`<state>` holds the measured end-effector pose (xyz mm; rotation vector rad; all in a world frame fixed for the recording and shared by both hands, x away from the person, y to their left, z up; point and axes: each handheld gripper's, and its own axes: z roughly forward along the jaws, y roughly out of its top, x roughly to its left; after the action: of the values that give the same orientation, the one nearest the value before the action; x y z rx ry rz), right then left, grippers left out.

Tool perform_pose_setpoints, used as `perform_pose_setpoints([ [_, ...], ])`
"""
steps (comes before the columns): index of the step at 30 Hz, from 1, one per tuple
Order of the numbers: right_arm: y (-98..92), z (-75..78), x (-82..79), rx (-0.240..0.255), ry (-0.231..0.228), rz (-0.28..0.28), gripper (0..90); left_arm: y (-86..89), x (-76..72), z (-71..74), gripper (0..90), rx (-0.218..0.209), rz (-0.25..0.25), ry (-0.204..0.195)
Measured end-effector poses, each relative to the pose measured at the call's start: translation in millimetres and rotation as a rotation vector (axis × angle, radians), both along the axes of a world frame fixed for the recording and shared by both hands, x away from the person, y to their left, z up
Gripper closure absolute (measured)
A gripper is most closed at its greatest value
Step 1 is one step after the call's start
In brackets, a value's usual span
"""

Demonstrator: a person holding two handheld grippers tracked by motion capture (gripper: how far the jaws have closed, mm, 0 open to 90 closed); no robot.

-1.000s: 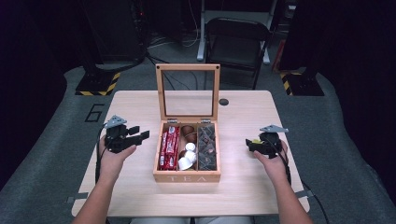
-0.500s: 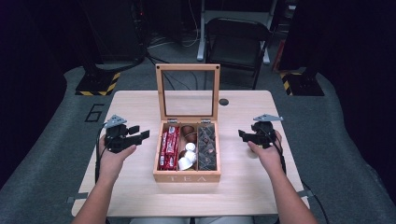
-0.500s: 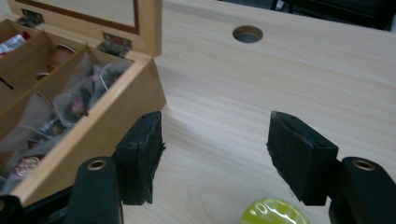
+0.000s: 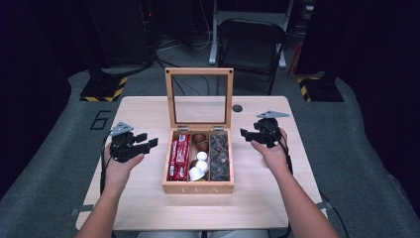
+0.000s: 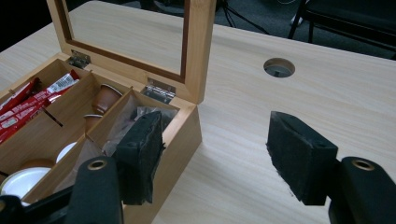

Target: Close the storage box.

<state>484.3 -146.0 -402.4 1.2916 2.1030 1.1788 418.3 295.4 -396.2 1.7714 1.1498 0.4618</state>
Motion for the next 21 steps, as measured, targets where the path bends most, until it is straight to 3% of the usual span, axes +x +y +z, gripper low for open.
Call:
perform_pose_setpoints([
  [8, 15.5, 9.5, 8.1, 0.011, -0.010, 0.033, 35.4, -1.5, -0.1, 0.7, 44.6, -0.003, -0.003, 0.003],
  [11, 23.1, 12.1, 11.4, -0.030, -0.022, 0.051, 35.5, -1.3, -0.3, 0.6, 44.1, -0.005, -0.005, 0.003],
  [21, 41.6, 17.7, 21.9, -0.053, -0.033, 0.088, 35.6, 0.9, -1.8, 2.3, 43.9, -0.020, 0.003, -0.001],
])
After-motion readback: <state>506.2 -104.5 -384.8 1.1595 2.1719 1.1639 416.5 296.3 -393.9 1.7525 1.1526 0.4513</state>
